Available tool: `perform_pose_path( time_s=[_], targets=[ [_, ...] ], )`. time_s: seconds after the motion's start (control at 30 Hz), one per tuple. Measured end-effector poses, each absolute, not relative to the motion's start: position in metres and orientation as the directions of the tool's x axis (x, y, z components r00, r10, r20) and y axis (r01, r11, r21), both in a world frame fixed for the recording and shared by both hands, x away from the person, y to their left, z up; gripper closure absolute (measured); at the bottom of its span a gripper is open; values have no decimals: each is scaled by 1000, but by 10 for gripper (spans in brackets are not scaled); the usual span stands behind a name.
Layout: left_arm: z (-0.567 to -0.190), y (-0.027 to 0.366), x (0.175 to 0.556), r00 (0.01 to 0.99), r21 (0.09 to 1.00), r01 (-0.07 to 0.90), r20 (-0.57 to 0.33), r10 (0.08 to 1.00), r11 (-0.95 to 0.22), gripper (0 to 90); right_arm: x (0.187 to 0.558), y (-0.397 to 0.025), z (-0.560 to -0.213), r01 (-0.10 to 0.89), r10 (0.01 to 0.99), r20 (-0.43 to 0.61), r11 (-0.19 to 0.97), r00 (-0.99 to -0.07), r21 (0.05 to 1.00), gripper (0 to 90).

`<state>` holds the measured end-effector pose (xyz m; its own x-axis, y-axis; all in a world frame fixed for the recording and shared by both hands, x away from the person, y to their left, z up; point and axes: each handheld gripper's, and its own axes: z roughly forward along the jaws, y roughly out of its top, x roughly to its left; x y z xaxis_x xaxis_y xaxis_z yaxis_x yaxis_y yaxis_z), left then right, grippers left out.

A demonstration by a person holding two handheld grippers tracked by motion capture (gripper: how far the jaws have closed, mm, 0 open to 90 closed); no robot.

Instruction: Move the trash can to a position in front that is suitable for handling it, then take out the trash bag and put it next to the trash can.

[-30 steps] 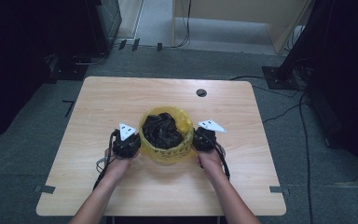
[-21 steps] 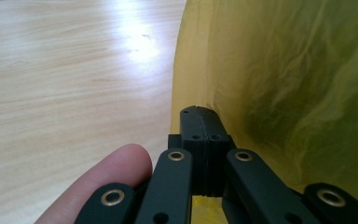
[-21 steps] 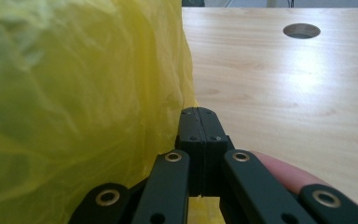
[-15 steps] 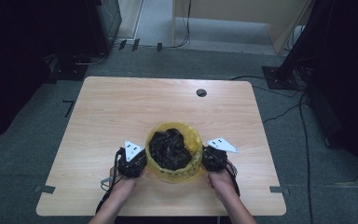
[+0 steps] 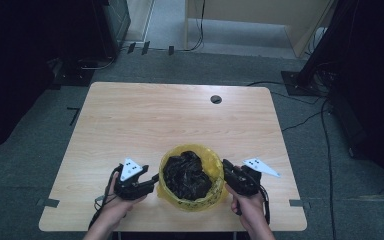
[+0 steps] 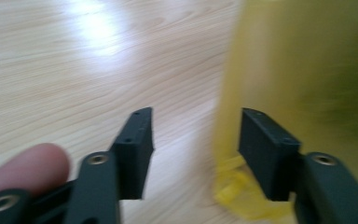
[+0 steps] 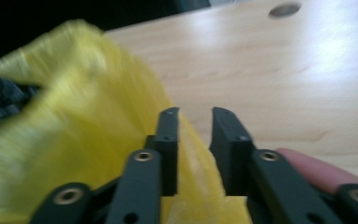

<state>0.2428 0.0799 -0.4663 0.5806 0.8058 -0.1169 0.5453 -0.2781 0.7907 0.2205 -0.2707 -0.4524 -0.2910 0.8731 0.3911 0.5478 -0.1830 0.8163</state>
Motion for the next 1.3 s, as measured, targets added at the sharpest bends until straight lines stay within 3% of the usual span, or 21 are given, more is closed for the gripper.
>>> perform_pose_path(
  time_s=[0.17, 0.3, 0.47, 0.87, 1.07, 1.3],
  targets=[
    [-471, 98, 256, 550, 743, 589, -80, 831, -318, 306, 212, -285, -431, 490, 876, 390, -217, -283, 844, 610],
    [-477, 99, 259, 566, 715, 603, -71, 821, -354, 280, 204, -281, -419, 466, 876, 375, -207, -303, 860, 521],
    [-486, 87, 253, 628, 678, 584, -28, 778, -447, 264, 200, -271, -410, 452, 880, 356, -190, -316, 872, 490],
    [-489, 78, 245, 720, 640, 528, 11, 694, -558, 253, 197, -248, -415, 505, 875, 314, -96, -368, 858, 511],
    [-489, 80, 246, 727, 642, 523, 8, 687, -561, 254, 196, -251, -413, 504, 882, 318, -111, -348, 857, 518],
    [-488, 79, 237, 811, 594, 454, 33, 585, -664, 254, 196, -242, -419, 505, 893, 280, -70, -352, 860, 664]
  ],
)
